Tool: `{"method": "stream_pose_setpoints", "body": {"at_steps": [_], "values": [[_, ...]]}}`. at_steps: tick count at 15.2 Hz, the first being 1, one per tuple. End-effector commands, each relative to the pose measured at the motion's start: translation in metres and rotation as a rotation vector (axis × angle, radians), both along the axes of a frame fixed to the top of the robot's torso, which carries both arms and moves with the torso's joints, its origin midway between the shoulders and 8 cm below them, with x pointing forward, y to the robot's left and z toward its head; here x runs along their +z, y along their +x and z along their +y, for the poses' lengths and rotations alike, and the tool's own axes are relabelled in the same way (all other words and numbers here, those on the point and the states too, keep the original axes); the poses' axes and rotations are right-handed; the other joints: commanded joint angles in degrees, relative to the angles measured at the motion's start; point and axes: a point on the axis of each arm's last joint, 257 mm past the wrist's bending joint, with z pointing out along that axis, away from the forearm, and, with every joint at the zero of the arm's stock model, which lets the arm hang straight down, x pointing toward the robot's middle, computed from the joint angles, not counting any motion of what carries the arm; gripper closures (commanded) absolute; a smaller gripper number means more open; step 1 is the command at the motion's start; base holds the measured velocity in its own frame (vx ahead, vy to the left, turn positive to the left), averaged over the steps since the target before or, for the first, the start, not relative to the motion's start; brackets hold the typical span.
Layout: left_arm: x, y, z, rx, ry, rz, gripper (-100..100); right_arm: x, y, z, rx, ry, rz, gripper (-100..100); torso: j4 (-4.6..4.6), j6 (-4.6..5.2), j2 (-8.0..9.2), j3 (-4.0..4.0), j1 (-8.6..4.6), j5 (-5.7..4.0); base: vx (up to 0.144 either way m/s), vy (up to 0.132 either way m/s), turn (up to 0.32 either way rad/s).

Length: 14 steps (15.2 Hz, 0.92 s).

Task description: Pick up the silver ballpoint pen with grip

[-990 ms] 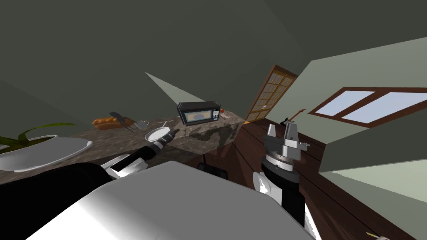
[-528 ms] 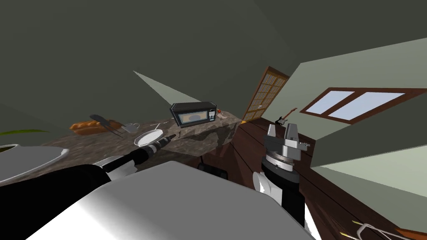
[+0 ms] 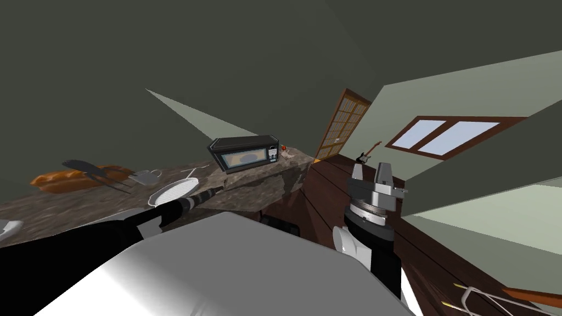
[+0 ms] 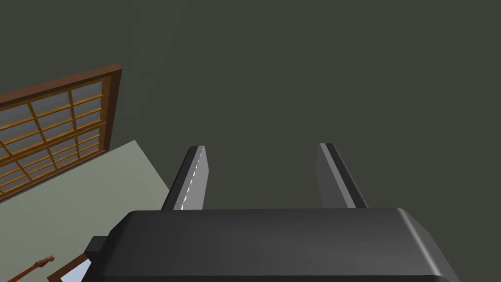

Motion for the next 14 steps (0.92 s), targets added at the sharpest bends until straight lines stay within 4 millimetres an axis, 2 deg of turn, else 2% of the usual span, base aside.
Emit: {"method": "stream_pose_setpoints", "body": {"at_steps": [1,2,3,4,5,7,8,9,10,12,13,14], "values": [[-0.012,-0.02,0.017,0.013,0.028,0.078,-100,0.0,0.0,0.0,0.0,0.0,0.0,0,0.0,0.0,0.0,0.0,0.0,0.0,0.118,-0.038,-0.065],[-0.021,-0.037,0.029,0.029,0.049,0.138,-100,0.0,0.0,0.0,0.0,0.0,0.0,0,0.01,0.01,0.04,0.03,0.0,0.0,0.162,-0.043,-0.136],[-0.02,-0.036,0.029,0.024,0.051,0.14,-100,0.0,0.0,0.0,0.0,0.0,0.0,0,0.0,0.03,-0.03,-0.01,0.0,0.0,0.165,-0.05,-0.109],[-0.027,-0.052,0.042,0.036,0.073,0.199,-100,0.0,0.0,0.0,0.0,0.0,0.0,0,-0.01,0.0,-0.06,-0.03,-0.03,0.01,0.177,-0.046,-0.092],[-0.027,-0.052,0.042,0.035,0.074,0.2,-100,0.0,0.0,0.0,0.0,0.0,0.0,0,-0.02,0.02,-0.11,-0.05,-0.03,0.0,0.16,-0.03,-0.064],[-0.036,-0.083,0.065,0.057,0.116,0.308,-100,0.0,0.0,0.0,0.0,0.0,0.0,0,-0.01,0.01,-0.08,-0.04,-0.01,0.0,0.167,-0.037,-0.11],[-0.036,-0.083,0.065,0.056,0.116,0.309,-100,0.0,0.0,0.0,0.0,0.0,0.0,0,-0.02,0.02,-0.14,-0.07,0.0,0.01,0.172,-0.033,-0.086],[-0.039,-0.097,0.075,0.065,0.136,0.357,-100,0.0,0.0,0.0,0.0,0.0,0.0,0,-0.03,0.01,-0.14,-0.07,0.0,0.0,0.162,-0.023,-0.055],[-0.039,-0.097,0.075,0.065,0.136,0.357,-100,0.0,0.0,0.0,0.0,0.0,0.0,0,-0.02,0.01,-0.12,-0.07,0.02,0.0,0.145,-0.008,-0.044],[-0.042,-0.121,0.093,0.079,0.172,0.442,-100,0.0,0.0,0.0,0.0,0.0,0.0,0,-0.01,0.01,-0.03,-0.02,0.05,0.01,0.133,-0.027,-0.084],[-0.042,-0.121,0.093,0.079,0.172,0.442,-100,0.0,0.0,0.0,0.0,0.0,0.0,0,0.0,0.01,-0.01,0.0,0.01,0.01,0.123,-0.02,-0.067],[-0.042,-0.13,0.1,0.084,0.188,0.477,-100,0.0,0.0,0.0,0.0,0.0,0.0,0,0.01,0.01,0.03,0.02,0.02,0.01,0.125,-0.009,-0.066]]}}
